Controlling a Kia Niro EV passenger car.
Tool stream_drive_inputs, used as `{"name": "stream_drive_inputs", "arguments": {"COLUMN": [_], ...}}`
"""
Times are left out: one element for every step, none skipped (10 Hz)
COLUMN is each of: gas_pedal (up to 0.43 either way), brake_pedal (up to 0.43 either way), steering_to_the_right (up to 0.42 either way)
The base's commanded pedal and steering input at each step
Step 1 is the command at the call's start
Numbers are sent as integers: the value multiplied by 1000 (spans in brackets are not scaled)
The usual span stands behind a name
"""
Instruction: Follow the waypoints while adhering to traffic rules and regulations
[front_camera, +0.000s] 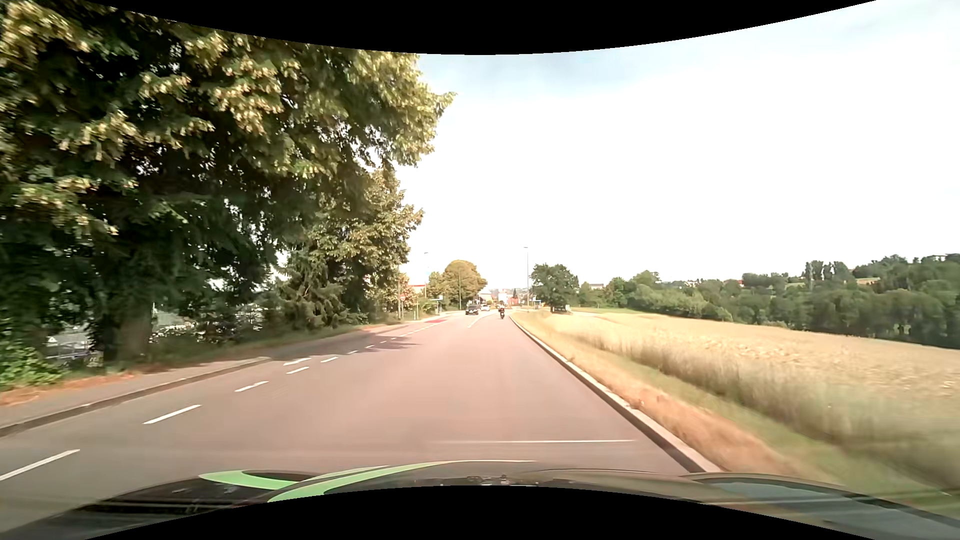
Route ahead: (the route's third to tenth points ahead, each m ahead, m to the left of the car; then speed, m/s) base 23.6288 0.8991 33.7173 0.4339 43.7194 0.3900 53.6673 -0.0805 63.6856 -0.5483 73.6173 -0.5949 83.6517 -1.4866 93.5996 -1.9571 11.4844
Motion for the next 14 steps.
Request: {"name": "stream_drive_inputs", "arguments": {"gas_pedal": [8, 8, 8, 8, 8, 20, 20, 20, 20, 20, 20, 20, 20, 20], "brake_pedal": [0, 0, 0, 0, 0, 0, 0, 0, 0, 0, 0, 0, 0, 0], "steering_to_the_right": [2, 4, 4, 4, 5, 4, 4, 4, 4, 4, 4, 4, 4, 4]}}
